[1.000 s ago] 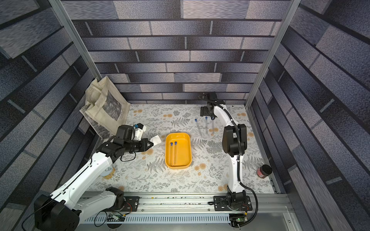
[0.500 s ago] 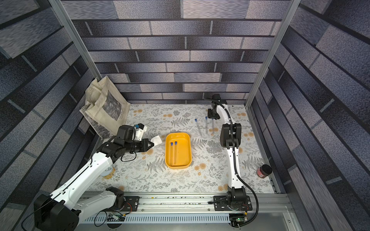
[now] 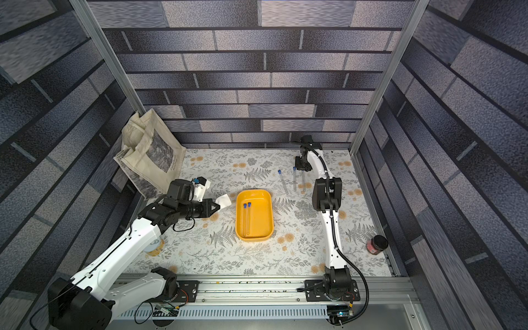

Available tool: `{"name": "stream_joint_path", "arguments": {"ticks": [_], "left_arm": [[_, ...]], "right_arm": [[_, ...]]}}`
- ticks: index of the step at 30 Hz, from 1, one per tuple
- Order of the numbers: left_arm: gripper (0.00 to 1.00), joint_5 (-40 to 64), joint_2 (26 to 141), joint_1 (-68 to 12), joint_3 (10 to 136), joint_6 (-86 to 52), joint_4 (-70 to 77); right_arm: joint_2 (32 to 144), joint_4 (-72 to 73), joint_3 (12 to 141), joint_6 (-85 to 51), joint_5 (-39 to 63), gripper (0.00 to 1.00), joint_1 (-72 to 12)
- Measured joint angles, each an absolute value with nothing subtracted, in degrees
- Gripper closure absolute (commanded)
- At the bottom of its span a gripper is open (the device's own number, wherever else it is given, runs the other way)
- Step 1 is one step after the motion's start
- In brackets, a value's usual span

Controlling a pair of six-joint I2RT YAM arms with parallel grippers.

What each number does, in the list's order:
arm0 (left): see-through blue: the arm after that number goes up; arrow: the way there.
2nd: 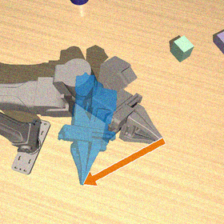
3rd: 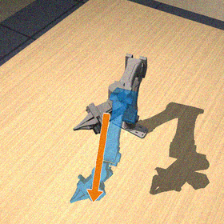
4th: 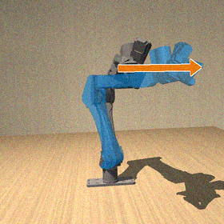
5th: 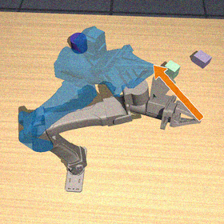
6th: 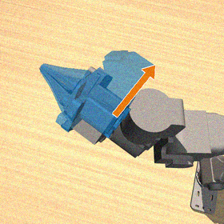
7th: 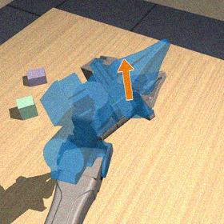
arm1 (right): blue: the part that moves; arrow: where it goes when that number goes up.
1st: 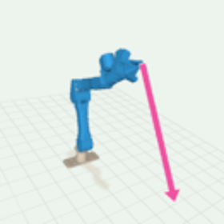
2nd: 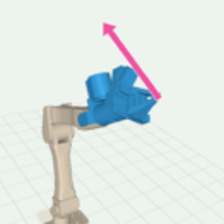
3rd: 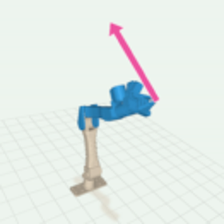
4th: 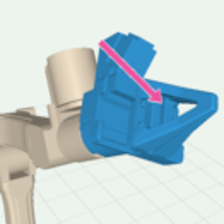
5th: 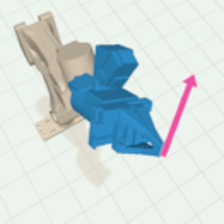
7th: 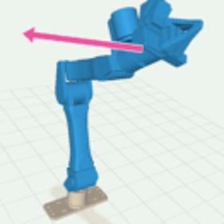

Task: Wipe the exteriors of test tubes
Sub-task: Pick up the test tube at the center of the board.

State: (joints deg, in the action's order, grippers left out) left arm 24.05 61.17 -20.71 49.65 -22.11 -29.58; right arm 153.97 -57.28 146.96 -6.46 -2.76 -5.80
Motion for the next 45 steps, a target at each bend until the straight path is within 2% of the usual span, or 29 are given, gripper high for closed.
{"name": "stream_joint_path", "arguments": {"ticks": [4, 14, 19, 22, 27, 32, 39, 45], "left_arm": [[0.99, 23.97, 61.17, -20.71, 49.65, -21.91, -29.58], [0.99, 23.94, 61.17, -21.02, 49.65, -21.89, -29.56], [0.99, 23.94, 61.17, -21.04, 49.65, -21.89, -29.56], [0.99, 23.88, 61.17, -21.04, 49.65, -21.89, -29.56], [0.99, 23.62, 61.17, -21.80, 49.65, -21.89, -29.56], [0.99, 22.72, 61.63, -24.84, 49.98, -21.91, -29.56], [0.99, 21.08, 64.20, -31.05, 51.83, -21.98, -28.32], [0.99, 19.46, 66.28, -36.62, 52.75, -22.48, -26.26]], "right_arm": [[153.99, -57.32, 146.96, -6.44, -2.94, 0.72, -5.58], [153.97, -57.65, 146.87, -6.22, -3.33, 0.87, -5.43], [153.67, -57.39, 146.28, -6.33, -3.33, 0.90, -5.43], [153.18, -57.28, 145.62, -6.35, -3.31, 0.99, -5.43], [150.34, -57.25, 141.67, -6.90, -3.20, 0.95, -5.43], [142.28, -56.34, 133.75, -8.54, -1.74, 0.95, -5.45], [123.28, -50.30, 117.69, -11.33, 0.93, 0.94, -7.11], [107.46, -44.31, 103.33, -13.85, 3.40, 0.93, -13.30]]}}
